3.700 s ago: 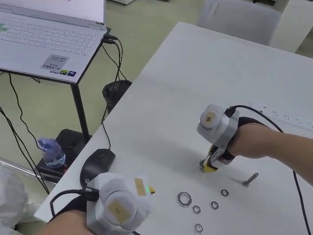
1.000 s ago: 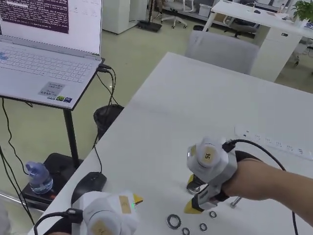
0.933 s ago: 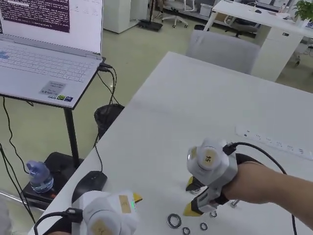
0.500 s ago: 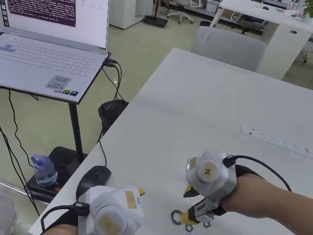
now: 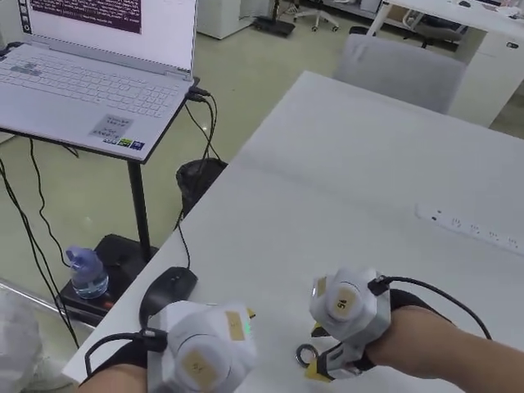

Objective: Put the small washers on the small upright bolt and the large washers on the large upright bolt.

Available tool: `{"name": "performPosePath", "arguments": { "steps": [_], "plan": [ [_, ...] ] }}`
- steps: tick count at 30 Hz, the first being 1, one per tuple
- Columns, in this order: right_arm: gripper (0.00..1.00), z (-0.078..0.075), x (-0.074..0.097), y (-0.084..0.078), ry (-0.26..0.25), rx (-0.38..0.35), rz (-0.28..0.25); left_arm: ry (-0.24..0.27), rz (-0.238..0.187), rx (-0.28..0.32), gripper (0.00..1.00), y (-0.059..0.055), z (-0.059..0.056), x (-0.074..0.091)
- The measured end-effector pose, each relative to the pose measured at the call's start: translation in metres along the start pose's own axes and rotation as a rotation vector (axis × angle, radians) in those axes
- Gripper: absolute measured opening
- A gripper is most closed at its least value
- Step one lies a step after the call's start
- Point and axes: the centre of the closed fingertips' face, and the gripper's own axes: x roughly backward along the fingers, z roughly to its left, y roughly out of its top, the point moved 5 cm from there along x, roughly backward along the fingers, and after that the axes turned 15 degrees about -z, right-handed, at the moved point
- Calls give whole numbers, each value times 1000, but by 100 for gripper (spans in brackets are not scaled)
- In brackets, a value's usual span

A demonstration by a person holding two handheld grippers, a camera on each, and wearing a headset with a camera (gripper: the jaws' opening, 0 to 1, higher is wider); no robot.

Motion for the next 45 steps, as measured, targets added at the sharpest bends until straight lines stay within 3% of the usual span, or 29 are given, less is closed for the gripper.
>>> {"name": "performPosePath", "arguments": {
  "steps": [20, 24, 37, 45],
  "plan": [
    [33, 2, -3, -3, -12, 12, 18, -1, 6, 6, 92, 3, 0, -1],
    [26, 1, -3, -4, -13, 16, 15, -3, 6, 4, 91, 3, -2, 0],
    [22, 0, -3, -2, -29, 7, 42, -9, 25, 1, 88, 2, -3, 1],
    [21, -4, 0, -6, -37, -28, 19, -6, 26, 2, 87, 3, -2, 2]
  ]
}}
